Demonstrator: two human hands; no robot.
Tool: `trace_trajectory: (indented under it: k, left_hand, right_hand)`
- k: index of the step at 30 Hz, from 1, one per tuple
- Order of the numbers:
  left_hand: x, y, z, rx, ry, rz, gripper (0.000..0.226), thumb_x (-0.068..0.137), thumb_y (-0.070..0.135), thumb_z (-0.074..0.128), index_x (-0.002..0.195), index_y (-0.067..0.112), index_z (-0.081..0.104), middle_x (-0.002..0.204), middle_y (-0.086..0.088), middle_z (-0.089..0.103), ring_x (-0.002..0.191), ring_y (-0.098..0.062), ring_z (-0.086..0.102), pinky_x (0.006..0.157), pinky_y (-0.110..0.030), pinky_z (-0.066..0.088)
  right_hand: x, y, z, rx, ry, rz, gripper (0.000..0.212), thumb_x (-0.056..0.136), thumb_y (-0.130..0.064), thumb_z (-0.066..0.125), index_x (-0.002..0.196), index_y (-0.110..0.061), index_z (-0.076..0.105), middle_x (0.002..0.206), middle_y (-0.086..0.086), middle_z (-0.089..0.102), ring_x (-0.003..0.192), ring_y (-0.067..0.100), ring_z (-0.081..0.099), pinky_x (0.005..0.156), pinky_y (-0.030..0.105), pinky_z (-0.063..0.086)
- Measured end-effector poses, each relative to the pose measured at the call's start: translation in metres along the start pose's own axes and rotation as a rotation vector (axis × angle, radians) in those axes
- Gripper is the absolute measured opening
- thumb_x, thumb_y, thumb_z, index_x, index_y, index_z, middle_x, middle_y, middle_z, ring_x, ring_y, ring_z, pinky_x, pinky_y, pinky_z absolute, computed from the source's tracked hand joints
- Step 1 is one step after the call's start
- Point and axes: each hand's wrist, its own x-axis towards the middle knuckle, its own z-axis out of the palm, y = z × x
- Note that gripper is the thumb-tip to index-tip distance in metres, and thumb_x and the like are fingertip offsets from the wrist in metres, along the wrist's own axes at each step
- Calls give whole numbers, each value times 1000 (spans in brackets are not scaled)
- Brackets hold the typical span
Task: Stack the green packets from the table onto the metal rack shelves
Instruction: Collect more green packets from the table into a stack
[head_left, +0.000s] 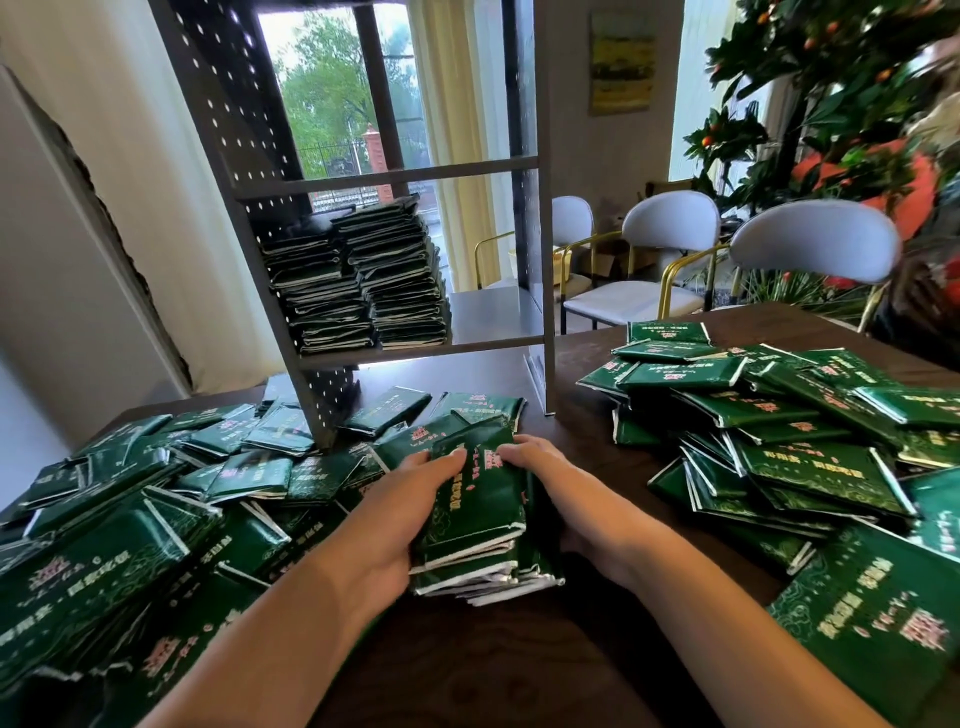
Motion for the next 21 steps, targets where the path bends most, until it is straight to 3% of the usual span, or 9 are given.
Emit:
trace_trajectory:
  k: [2,4,6,9,12,14,17,19,21]
  left_hand:
    - [-6,0,0,-35,-67,15,23,98,25,62,117,12,66,102,-13,77,96,-28,74,87,-42,59]
    - [-11,5,5,-31,-111,21,20,97,19,62,114,10,66,97,-14,77,86,-26,76,74,-36,60]
    - [-12,5,5,-50,-102,34,27,94,23,65,116,8,67,100,-16,77,91,-28,75,80,-39,59]
    - [-12,0,6,-130,-69,11,40,90,38,64,115,8,73,109,-17,75,100,-35,72,92,-44,56]
    - [-15,3,16,-111,-127,-6,36,98,21,57,121,-3,69,126,-25,66,118,-39,63,94,-34,52]
    - [-14,0,14,-107,-117,34,35,100,9,53,129,-9,61,117,-27,69,111,-30,68,75,-20,53]
    - [-9,1,18,-59,-78,-11,24,94,24,65,102,5,77,94,-16,77,82,-21,75,83,-30,58]
    - [-8,-3,14,-26,-80,-4,28,96,23,62,83,3,77,89,-18,74,69,-15,73,74,-26,56]
    - [-12,-6,15,-73,-117,6,28,93,27,63,81,9,81,92,-16,76,76,-22,73,80,-34,54]
  right_hand:
    - [2,1,0,38,-30,3,97,55,-76,76,142,-45,44,136,0,61,119,24,64,105,52,49]
    - [1,1,-1,87,-61,5,98,62,-72,77,147,-42,38,133,3,64,114,25,68,102,51,51]
    - [-1,1,-2,152,-84,-14,82,77,-57,74,148,-36,39,124,8,70,106,27,72,97,47,56]
    - [-3,-1,-1,226,-61,-22,46,89,-38,69,131,-29,54,111,10,75,104,31,73,97,48,56]
    - [-1,0,1,302,-27,-17,56,81,-42,71,130,-18,57,119,18,71,110,37,69,102,57,50]
    - [-1,0,2,330,5,-20,58,82,-43,69,131,-15,56,122,23,68,112,42,66,101,59,50]
    - [0,0,2,326,28,-14,62,80,-48,70,130,-14,58,122,24,68,113,43,65,102,58,49]
    - [0,2,2,325,-6,1,74,72,-54,74,132,-14,59,122,23,68,114,42,66,103,56,49]
    - [-1,1,2,337,-72,13,81,71,-55,78,135,-13,56,125,23,68,113,40,67,98,50,55]
